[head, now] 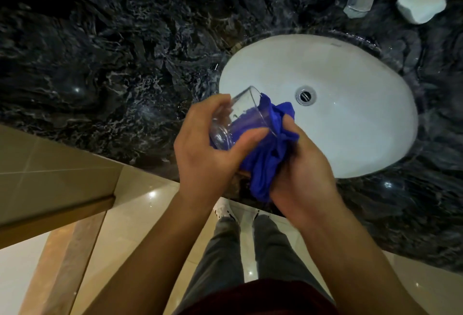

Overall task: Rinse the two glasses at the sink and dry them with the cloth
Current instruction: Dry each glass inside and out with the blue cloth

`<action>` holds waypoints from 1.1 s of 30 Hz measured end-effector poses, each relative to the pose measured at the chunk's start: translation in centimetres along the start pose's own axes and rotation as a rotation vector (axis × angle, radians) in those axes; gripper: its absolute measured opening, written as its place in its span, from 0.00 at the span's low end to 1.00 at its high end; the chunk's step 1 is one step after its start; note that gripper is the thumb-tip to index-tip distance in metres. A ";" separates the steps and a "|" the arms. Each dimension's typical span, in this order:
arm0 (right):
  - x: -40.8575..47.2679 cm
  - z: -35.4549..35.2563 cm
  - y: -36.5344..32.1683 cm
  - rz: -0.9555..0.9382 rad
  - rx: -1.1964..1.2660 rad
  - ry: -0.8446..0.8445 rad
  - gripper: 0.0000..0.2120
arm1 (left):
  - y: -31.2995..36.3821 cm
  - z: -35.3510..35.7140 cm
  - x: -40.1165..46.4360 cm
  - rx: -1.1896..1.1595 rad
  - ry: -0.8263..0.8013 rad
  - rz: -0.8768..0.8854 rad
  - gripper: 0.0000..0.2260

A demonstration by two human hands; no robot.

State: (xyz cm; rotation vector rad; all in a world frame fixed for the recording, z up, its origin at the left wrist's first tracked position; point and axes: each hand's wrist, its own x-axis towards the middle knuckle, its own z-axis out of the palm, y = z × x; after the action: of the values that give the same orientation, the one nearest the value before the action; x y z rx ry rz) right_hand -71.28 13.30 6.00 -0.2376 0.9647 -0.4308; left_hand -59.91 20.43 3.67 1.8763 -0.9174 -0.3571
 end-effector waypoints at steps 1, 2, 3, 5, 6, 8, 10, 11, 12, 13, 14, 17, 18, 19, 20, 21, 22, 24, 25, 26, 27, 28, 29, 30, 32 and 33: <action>-0.5 0.1 0.4 -0.060 -0.136 0.026 0.25 | 0.3 0.0 0.3 -0.012 0.008 -0.027 0.33; -0.5 -0.1 0.6 -0.145 -0.264 0.017 0.23 | 0.5 0.0 0.5 -0.031 0.017 -0.068 0.31; -0.8 -0.1 0.7 -0.248 -0.423 0.030 0.21 | 0.9 -0.1 0.7 -0.068 0.013 -0.115 0.29; -1.0 -0.3 0.5 -0.448 -0.618 0.088 0.12 | 1.4 -0.4 0.7 -0.185 0.001 -0.228 0.26; -1.2 -0.4 0.0 -0.508 -0.638 0.086 0.09 | 1.6 -0.6 0.6 -0.255 -0.005 -0.280 0.26; -1.7 0.0 -1.9 -0.559 -0.729 0.092 0.06 | 1.7 -1.1 0.5 -0.372 -0.019 -0.333 0.26; -2.2 1.0 -4.3 -0.530 -0.773 0.094 0.09 | 1.4 -1.5 0.4 -0.450 -0.032 -0.400 0.27; -2.0 1.1 -5.5 -0.508 -0.861 0.088 0.11 | 1.1 -1.6 0.3 -0.498 -0.042 -0.437 0.29; -1.9 1.1 -6.7 -0.508 -1.028 0.094 0.12 | 1.0 -1.8 0.4 -0.548 -0.049 -0.472 0.30; -1.8 1.2 -7.8 -0.505 -1.149 0.101 0.11 | 0.9 -1.9 0.5 -0.588 -0.058 -0.495 0.33; -1.8 1.2 -8.7 -0.566 -1.234 0.066 0.09 | 0.9 -2.1 0.7 -0.603 -0.065 -0.500 0.34; -2.0 2.0 -9.2 -0.739 -1.503 -0.165 0.08 | 0.8 -2.7 1.2 -0.496 -0.100 -0.384 0.31; -1.6 1.8 -8.7 -0.795 -1.662 -0.151 0.11 | 1.0 -2.7 1.3 -0.422 -0.114 -0.323 0.28; -1.1 2.0 -8.1 -0.844 -1.819 -0.076 0.13 | 1.1 -2.7 1.4 -0.334 -0.126 -0.263 0.23; -0.9 2.6 -7.5 -0.859 -1.907 -0.004 0.13 | 1.1 -2.5 1.4 -0.236 -0.125 -0.213 0.20; -0.9 3.4 -7.1 -0.842 -1.929 0.021 0.12 | 1.1 -2.4 1.4 -0.154 -0.110 -0.172 0.19; -0.9 3.6 -7.1 -0.776 -1.862 -0.013 0.10 | 1.2 -2.4 1.3 -0.098 -0.093 -0.141 0.20; -0.8 3.5 -8.0 -0.463 -1.601 -0.181 0.09 | 0.9 -2.8 1.4 -0.023 -0.077 -0.089 0.21; -0.9 3.3 -8.6 -0.282 -1.437 -0.294 0.14 | 0.7 -3.2 1.4 0.004 -0.089 -0.076 0.21; -0.8 3.1 -9.2 -0.113 -1.270 -0.384 0.20 | 0.4 -3.7 1.6 0.026 -0.107 -0.072 0.19; -0.7 2.9 -9.5 0.009 -1.161 -0.445 0.26 | 0.1 -4.1 1.7 0.046 -0.126 -0.065 0.16; -0.5 2.5 -9.5 0.057 -1.121 -0.507 0.28 | -0.1 -4.3 1.8 0.058 -0.142 -0.052 0.14; -0.4 2.2 -9.3 0.049 -1.111 -0.572 0.27 | -0.3 -4.4 1.9 0.052 -0.157 -0.039 0.12; -0.5 1.9 -9.0 0.036 -1.085 -0.621 0.25 | -0.2 -4.3 1.8 0.021 -0.169 -0.036 0.11; -0.9 1.4 -8.3 0.047 -1.016 -0.701 0.27 | 0.1 -4.0 1.8 -0.050 -0.176 -0.013 0.10; -1.1 1.4 -7.9 0.061 -1.013 -0.736 0.28 | 0.2 -3.9 1.9 -0.072 -0.181 0.014 0.09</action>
State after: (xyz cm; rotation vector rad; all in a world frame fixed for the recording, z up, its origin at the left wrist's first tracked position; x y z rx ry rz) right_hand -72.61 6.74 10.59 -1.1891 0.3791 0.2464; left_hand -56.41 21.52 5.98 1.7924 -1.0235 -0.5513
